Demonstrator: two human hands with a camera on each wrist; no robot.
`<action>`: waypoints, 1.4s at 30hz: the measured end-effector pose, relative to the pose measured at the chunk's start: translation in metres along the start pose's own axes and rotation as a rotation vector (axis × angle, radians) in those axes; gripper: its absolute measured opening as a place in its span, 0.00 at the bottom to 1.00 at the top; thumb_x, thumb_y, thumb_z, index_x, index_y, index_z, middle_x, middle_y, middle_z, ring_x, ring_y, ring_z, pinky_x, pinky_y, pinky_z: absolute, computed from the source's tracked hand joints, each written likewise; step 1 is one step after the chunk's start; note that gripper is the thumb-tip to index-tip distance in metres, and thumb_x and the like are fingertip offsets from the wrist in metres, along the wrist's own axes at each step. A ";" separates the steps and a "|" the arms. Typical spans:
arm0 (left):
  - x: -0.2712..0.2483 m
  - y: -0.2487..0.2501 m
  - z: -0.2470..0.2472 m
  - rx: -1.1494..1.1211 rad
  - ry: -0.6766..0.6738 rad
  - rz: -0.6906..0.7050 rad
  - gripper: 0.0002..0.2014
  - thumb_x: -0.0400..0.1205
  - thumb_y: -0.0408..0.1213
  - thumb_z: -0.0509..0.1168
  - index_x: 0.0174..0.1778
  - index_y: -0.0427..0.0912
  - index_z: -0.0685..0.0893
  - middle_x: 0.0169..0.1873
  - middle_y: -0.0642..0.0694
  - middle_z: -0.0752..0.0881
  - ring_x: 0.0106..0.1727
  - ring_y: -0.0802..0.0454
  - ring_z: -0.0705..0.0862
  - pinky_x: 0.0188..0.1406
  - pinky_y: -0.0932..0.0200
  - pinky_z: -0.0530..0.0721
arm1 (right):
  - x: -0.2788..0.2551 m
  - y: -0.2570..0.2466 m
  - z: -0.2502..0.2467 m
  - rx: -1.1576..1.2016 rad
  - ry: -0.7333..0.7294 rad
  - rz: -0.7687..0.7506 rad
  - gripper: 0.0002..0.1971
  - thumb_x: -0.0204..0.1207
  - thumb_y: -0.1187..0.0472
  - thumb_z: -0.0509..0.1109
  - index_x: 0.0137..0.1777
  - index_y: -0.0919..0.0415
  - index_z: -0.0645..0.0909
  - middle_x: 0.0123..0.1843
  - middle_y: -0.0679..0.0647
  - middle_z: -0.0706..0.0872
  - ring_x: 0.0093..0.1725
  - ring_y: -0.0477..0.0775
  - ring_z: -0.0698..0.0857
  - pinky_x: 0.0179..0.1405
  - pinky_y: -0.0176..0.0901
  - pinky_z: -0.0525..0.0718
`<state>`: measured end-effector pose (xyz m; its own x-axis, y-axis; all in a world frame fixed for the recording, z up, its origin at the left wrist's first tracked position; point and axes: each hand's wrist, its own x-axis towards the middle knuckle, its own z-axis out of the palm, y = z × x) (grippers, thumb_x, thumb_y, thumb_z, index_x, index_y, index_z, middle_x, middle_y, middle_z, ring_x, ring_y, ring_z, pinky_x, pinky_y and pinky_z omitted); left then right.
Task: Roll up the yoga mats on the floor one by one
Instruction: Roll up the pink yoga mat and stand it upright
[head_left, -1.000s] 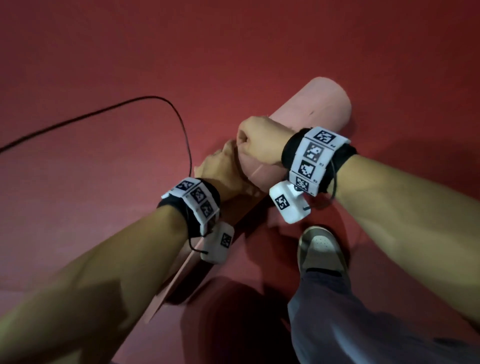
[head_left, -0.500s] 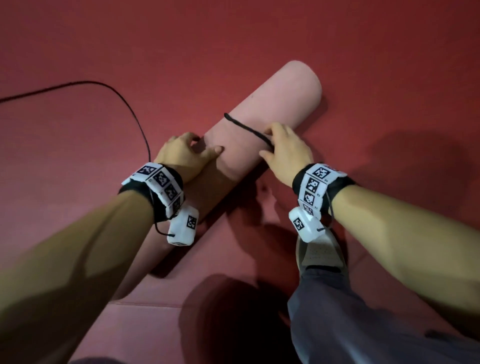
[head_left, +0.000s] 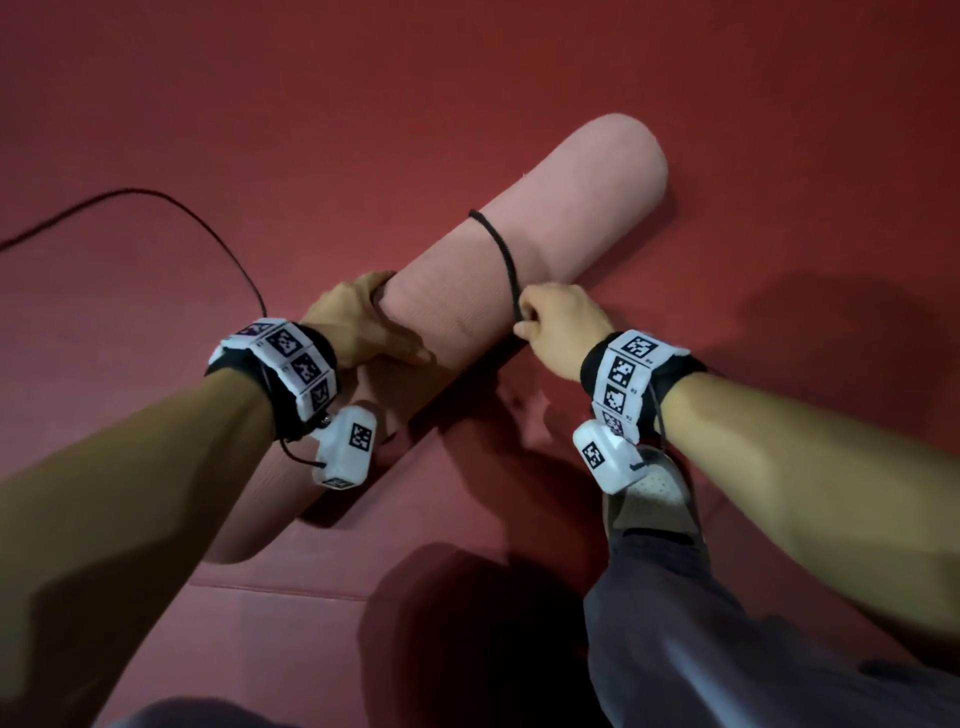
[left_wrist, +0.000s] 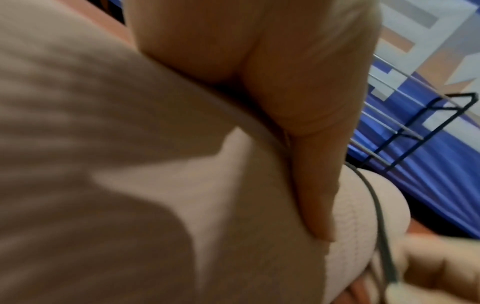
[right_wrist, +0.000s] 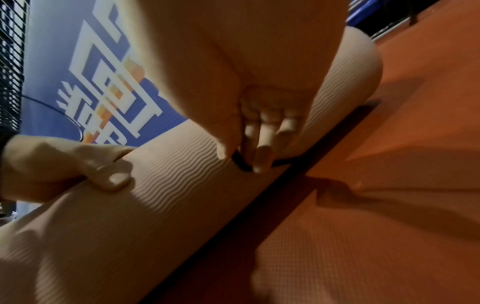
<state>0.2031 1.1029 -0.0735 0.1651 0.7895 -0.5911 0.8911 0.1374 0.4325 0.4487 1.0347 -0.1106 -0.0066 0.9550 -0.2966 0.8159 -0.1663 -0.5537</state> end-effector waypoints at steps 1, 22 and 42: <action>-0.001 0.003 -0.002 -0.006 0.006 0.010 0.61 0.41 0.59 0.86 0.77 0.57 0.76 0.61 0.54 0.87 0.65 0.47 0.84 0.68 0.48 0.81 | -0.003 -0.003 0.002 0.020 -0.065 0.005 0.06 0.78 0.58 0.73 0.45 0.60 0.80 0.44 0.54 0.83 0.46 0.60 0.82 0.41 0.44 0.73; -0.010 0.062 0.042 0.469 -0.067 0.087 0.61 0.50 0.72 0.80 0.79 0.54 0.66 0.67 0.47 0.70 0.71 0.39 0.70 0.66 0.39 0.76 | 0.008 -0.036 -0.063 -0.220 0.036 0.017 0.13 0.82 0.45 0.64 0.50 0.55 0.76 0.46 0.53 0.80 0.44 0.62 0.79 0.42 0.49 0.73; -0.035 0.063 0.071 0.272 0.005 0.027 0.59 0.56 0.62 0.81 0.83 0.55 0.60 0.70 0.47 0.77 0.73 0.39 0.75 0.67 0.38 0.74 | -0.008 -0.047 -0.038 -0.024 -0.146 -0.109 0.05 0.81 0.57 0.65 0.51 0.54 0.82 0.43 0.49 0.85 0.43 0.55 0.82 0.38 0.42 0.72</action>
<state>0.2833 1.0417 -0.0737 0.1892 0.7938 -0.5780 0.9673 -0.0495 0.2487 0.4322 1.0443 -0.0521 -0.1788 0.9208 -0.3467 0.8194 -0.0557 -0.5705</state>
